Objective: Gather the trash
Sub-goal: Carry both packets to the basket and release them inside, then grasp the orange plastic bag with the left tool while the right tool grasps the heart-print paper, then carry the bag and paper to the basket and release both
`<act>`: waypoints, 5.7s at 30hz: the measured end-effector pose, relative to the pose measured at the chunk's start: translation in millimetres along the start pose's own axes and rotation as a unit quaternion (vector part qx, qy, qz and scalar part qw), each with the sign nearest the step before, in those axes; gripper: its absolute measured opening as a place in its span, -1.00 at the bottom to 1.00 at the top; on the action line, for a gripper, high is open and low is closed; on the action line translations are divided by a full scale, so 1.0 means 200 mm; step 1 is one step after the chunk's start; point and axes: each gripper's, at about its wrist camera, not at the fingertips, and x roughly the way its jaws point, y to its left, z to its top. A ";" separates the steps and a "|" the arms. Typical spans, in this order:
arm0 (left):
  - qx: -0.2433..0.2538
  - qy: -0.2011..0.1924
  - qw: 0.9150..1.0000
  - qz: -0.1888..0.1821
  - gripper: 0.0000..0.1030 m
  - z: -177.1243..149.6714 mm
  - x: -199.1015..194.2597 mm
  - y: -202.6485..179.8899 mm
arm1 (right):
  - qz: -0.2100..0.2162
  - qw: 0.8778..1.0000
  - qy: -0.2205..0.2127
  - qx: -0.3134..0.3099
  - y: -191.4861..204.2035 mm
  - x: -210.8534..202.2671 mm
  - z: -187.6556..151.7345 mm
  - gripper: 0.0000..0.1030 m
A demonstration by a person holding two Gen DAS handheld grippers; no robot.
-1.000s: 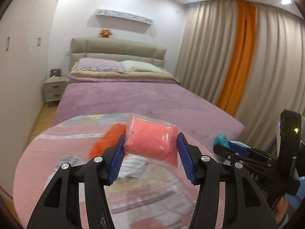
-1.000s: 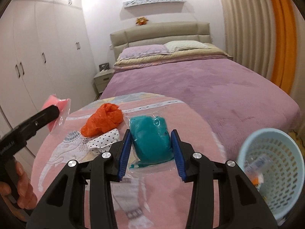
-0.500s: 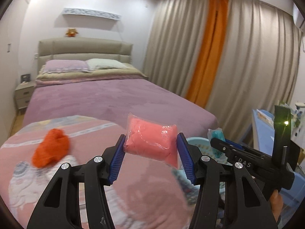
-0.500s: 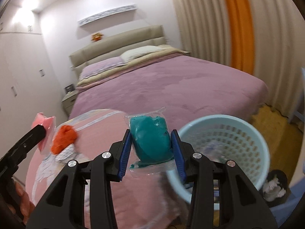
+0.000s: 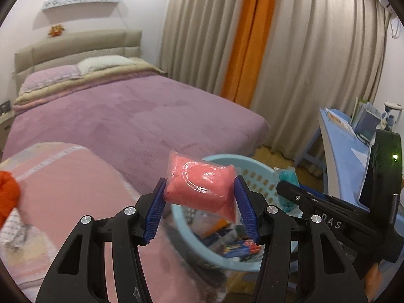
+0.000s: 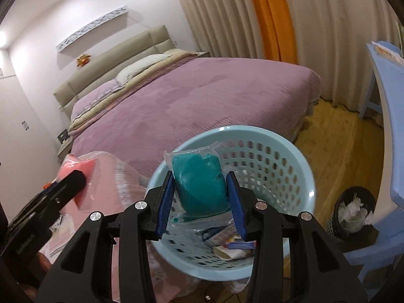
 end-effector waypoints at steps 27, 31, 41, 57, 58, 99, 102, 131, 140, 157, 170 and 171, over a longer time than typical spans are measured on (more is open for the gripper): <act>-0.007 -0.032 0.999 0.001 0.45 0.02 -0.23 0.02 | 0.027 0.999 0.001 -0.026 0.09 -0.07 -0.03 -0.02; -0.023 -0.063 0.998 0.015 0.45 0.02 -0.41 0.11 | 0.043 0.998 -0.006 -0.052 0.22 -0.11 -0.04 -0.02; -0.073 -0.105 0.988 0.085 0.45 -0.01 -0.76 0.54 | 0.109 0.986 -0.006 -0.127 0.65 -0.12 -0.08 -0.02; -0.168 -0.087 0.968 0.164 0.45 -0.08 -0.97 1.38 | 0.223 0.946 0.052 -0.229 1.48 0.06 -0.23 -0.02; -0.173 -0.078 0.969 0.161 0.45 -0.09 -0.94 1.43 | 0.224 0.944 0.060 -0.233 1.53 0.09 -0.26 -0.02; -0.206 0.012 0.976 0.073 -0.23 -0.31 -0.47 1.68 | 0.215 0.930 0.166 -0.249 1.86 0.67 -0.62 -0.42; -0.205 -0.004 0.975 0.081 -0.24 -0.31 -0.49 1.68 | 0.210 0.930 0.157 -0.258 1.87 0.65 -0.63 -0.42; -0.149 -0.052 0.986 0.044 -0.25 -0.28 -0.70 1.36 | 0.202 0.949 0.105 -0.219 1.49 0.27 -0.60 -0.50; -0.109 -0.084 0.991 -0.002 -0.25 -0.13 -0.74 0.99 | 0.192 0.967 0.052 -0.162 1.13 0.04 -0.40 -0.50; -0.009 -0.089 0.992 -0.091 -0.25 0.16 -0.50 0.23 | 0.093 0.982 -0.139 -0.089 0.45 -0.46 -0.02 -0.50; 0.003 0.007 0.995 -0.095 -0.24 0.08 0.01 -0.02 | -0.013 0.997 -0.069 0.021 -0.10 -0.24 0.15 -0.50; 0.004 0.014 0.996 -0.091 -0.24 0.06 0.05 -0.03 | -0.018 0.998 -0.062 0.028 -0.12 -0.21 0.16 -0.50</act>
